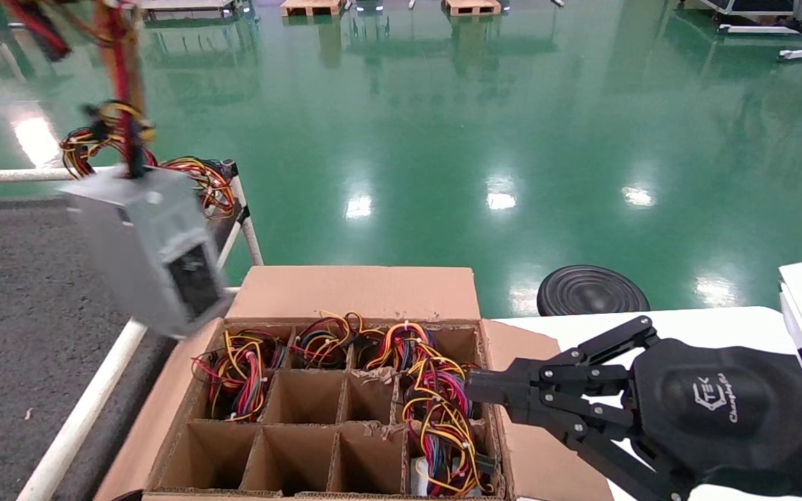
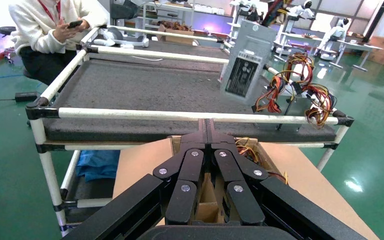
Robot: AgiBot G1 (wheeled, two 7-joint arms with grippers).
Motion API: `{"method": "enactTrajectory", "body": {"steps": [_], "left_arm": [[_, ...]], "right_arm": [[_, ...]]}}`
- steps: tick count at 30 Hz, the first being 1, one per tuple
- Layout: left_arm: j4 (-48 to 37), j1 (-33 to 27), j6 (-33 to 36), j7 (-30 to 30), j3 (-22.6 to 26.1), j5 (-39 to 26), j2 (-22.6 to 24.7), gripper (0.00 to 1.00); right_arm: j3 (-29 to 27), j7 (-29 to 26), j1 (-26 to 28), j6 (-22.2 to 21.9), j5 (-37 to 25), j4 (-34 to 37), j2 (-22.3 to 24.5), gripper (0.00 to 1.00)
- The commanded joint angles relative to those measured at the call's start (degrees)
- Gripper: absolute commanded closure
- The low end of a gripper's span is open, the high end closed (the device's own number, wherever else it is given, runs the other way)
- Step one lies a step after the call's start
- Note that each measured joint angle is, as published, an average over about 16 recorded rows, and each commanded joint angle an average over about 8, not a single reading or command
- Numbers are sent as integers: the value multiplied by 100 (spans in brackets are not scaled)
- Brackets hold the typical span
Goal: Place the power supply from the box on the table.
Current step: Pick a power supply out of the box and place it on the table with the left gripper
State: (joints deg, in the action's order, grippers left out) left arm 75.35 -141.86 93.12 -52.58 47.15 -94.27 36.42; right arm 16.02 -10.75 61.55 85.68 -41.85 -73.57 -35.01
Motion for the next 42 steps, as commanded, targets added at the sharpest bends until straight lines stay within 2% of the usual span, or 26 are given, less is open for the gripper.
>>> {"method": "enactTrajectory", "body": {"steps": [1,23,32,42], "left_arm": [[-27,-93,45,47,43,-119,-46,100],[-388,-869,414,198,919,-1315,-1084,100],[-427,-1052,439,93,1307,-1440,-1384,100],[-452,-1179,452,-62,1713,-1291,-1710,100]], "right_arm": [[0,0,0,0,0,0,0,100],[0,0,0,0,0,0,0,100],[0,0,0,0,0,0,0,100],[0,0,0,0,0,0,0,100]]}}
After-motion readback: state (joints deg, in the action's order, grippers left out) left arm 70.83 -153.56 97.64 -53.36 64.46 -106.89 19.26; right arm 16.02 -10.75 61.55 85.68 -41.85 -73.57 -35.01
